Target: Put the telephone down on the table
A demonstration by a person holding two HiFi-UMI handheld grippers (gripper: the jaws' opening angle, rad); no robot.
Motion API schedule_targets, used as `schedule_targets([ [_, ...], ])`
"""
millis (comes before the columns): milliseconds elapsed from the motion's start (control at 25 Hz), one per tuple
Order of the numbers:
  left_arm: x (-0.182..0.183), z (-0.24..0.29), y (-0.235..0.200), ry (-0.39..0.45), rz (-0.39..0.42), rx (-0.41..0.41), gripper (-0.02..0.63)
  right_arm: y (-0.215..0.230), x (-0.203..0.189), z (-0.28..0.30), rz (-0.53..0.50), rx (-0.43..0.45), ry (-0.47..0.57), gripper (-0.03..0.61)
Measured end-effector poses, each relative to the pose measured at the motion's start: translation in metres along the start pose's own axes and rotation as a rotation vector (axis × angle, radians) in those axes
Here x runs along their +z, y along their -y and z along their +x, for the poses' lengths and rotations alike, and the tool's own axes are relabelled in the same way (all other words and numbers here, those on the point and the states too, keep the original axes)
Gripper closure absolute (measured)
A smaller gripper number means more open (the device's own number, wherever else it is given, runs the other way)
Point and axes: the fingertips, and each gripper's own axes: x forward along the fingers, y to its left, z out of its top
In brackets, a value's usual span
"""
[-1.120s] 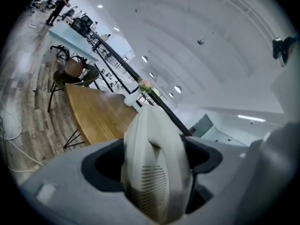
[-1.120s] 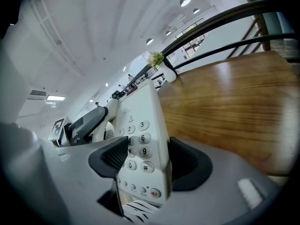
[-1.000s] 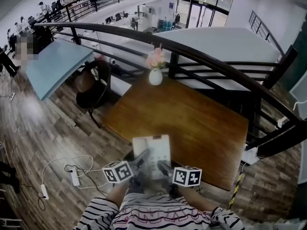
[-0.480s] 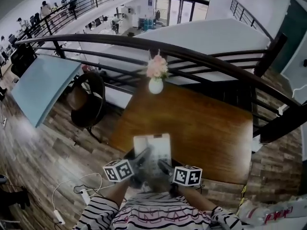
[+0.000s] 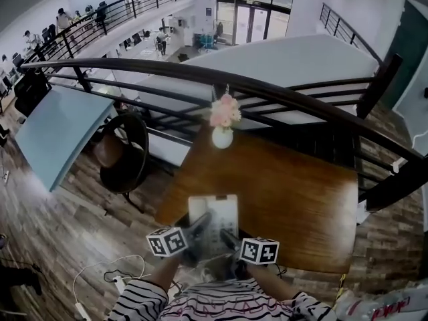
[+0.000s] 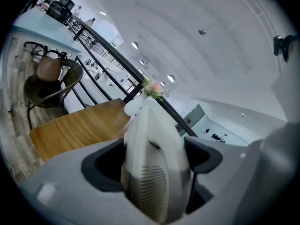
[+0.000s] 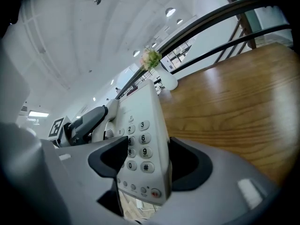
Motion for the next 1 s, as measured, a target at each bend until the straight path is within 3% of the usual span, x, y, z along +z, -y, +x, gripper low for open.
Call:
schedule_targets([
  [480,0.043,0.102,-0.048,0.026,-0.012,0.007,0.216,0.056,0.082,0.074,-0.015,0.005,-0.049,0.301],
  [1000,0.073,0.206,-0.098,-0.106,0.054,-0.031,0.216,0.117,0.136,0.145,0.102,-0.019,-0.09,0.303],
])
